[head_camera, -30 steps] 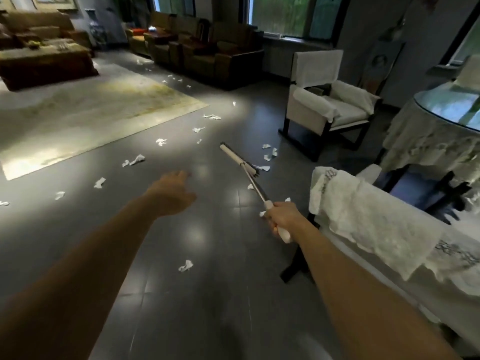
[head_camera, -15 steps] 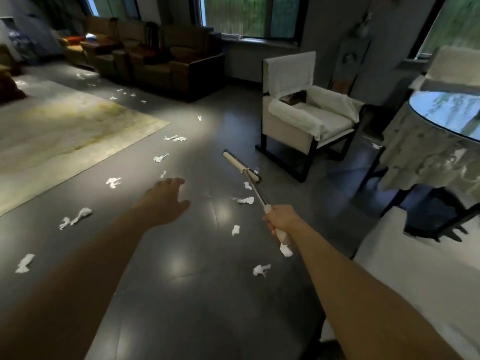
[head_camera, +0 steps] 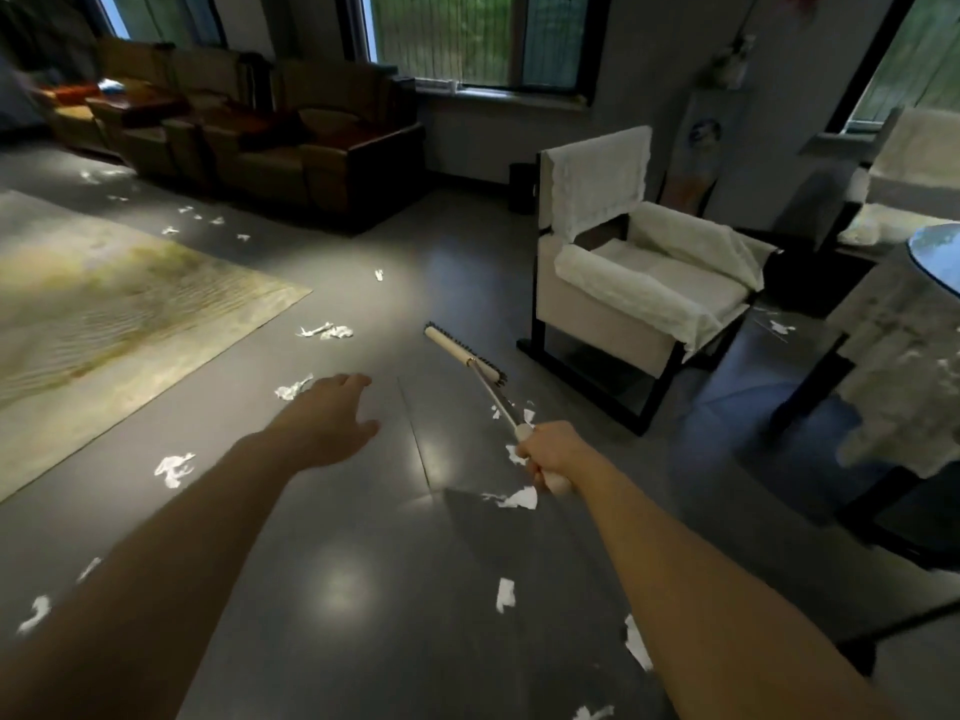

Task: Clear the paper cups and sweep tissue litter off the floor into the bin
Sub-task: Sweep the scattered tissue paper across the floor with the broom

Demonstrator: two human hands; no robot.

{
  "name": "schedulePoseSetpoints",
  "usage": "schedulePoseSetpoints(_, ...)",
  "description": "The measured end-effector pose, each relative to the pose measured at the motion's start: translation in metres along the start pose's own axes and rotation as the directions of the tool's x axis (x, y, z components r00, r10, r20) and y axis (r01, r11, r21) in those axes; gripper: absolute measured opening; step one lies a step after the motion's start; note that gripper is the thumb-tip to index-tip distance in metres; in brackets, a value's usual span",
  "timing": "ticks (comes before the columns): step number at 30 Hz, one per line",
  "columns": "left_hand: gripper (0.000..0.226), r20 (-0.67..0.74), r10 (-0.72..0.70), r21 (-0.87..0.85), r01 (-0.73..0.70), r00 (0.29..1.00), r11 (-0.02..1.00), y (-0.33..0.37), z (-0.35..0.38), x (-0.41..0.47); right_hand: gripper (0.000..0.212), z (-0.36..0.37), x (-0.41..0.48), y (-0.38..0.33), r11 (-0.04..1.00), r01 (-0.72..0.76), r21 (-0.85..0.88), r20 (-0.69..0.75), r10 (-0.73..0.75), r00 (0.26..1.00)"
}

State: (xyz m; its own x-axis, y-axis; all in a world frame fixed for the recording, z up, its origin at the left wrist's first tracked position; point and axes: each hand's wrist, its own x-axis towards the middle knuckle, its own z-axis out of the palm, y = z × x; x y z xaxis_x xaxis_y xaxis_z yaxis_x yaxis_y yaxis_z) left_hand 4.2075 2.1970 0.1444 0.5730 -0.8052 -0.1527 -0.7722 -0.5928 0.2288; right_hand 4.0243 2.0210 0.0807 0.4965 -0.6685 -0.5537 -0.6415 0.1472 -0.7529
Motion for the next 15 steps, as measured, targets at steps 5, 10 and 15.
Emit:
schedulePoseSetpoints(5,0.064,0.015,0.008,0.013,-0.008,1.0,1.0,-0.048,-0.042,0.142,0.005,0.006,0.104,-0.091,0.998,-0.003,-0.061,-0.023,0.001,1.0)
schedulePoseSetpoints(10,0.064,0.029,0.079,0.004,-0.079,0.996,0.997,-0.078,-0.054,0.295,0.01,0.009,0.226,-0.157,1.0,0.006,-0.017,-0.049,-0.007,0.999)
schedulePoseSetpoints(15,0.063,0.076,0.063,0.018,-0.064,0.995,0.998,-0.106,-0.073,0.466,0.018,0.003,0.373,-0.238,0.991,0.035,0.128,-0.067,-0.026,0.997)
